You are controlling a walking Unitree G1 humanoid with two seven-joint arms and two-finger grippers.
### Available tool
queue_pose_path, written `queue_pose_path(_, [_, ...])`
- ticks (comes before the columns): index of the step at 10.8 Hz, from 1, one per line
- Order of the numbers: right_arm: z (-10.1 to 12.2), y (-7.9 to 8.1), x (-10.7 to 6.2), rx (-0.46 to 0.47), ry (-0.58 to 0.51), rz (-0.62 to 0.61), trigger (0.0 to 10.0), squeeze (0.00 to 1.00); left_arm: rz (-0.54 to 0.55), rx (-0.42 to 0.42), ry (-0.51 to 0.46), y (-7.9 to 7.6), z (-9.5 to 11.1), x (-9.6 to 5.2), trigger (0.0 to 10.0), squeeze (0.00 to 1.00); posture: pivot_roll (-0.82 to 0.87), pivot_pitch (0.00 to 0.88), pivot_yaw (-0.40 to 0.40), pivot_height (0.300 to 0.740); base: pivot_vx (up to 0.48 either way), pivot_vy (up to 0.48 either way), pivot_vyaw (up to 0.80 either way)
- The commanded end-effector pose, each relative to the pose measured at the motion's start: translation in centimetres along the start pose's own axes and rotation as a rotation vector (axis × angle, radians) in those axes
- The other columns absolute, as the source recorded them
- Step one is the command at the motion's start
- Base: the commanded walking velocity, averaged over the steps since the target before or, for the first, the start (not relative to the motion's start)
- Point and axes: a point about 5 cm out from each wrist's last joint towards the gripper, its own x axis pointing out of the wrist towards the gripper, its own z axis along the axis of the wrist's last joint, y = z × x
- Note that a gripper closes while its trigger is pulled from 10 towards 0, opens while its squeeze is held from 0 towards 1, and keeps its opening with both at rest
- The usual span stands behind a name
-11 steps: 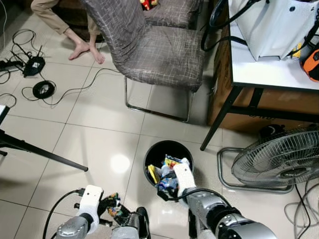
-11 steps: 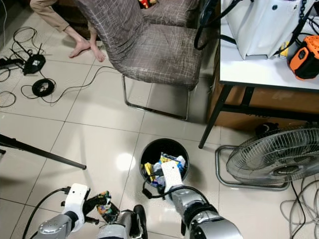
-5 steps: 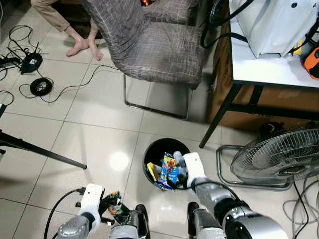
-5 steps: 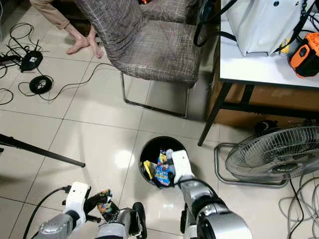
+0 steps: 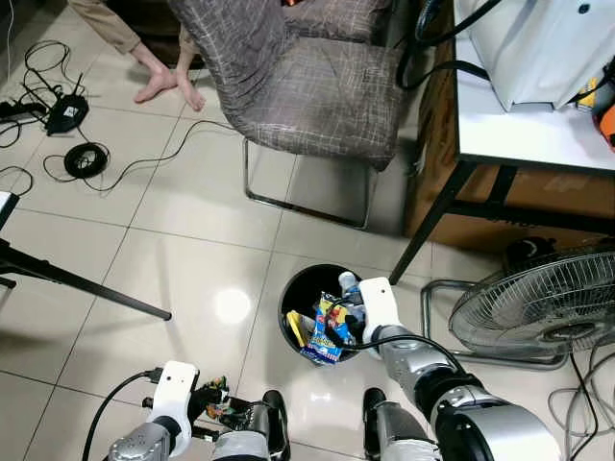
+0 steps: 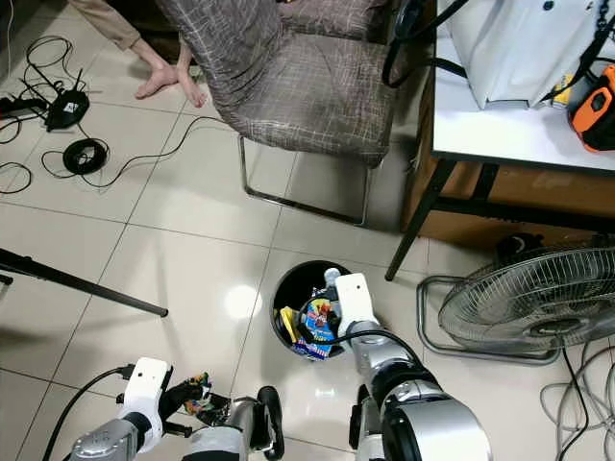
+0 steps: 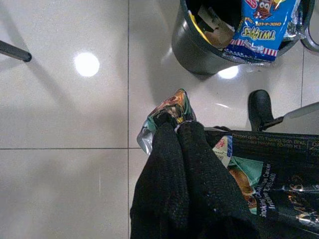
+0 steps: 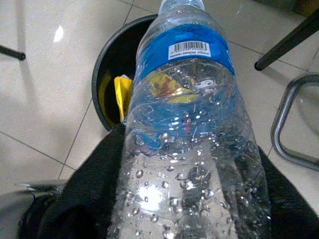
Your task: Picking trash to rubbish bin
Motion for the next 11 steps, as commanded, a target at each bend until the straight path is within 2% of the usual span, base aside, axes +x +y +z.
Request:
queue_pose_path(1, [-0.77, 0.09, -0.04, 0.031, 0.019, -0.003, 10.0, 1.00, 0.000, -0.008, 0.047, -0.12, -1.36, -0.46, 10.0, 0.00, 0.08, 0.319, 0.082, 0.740, 0.000, 0.000, 0.00])
queue_pose_path(5, [-0.88, -0.02, -0.06, 0.075, 0.016, -0.011, 10.0, 1.00, 0.003, -0.011, 0.056, -0.07, -1.50, -0.46, 10.0, 0.00, 0.08, 0.319, 0.083, 0.740, 0.000, 0.000, 0.00])
queue_pose_path(11, [-1.17, -0.38, -0.11, 0.072, 0.021, -0.016, 10.0, 1.00, 0.002, -0.018, 0.062, -0.29, -1.61, -0.39, 10.0, 0.00, 0.08, 0.320, 0.081, 0.740, 0.000, 0.000, 0.00])
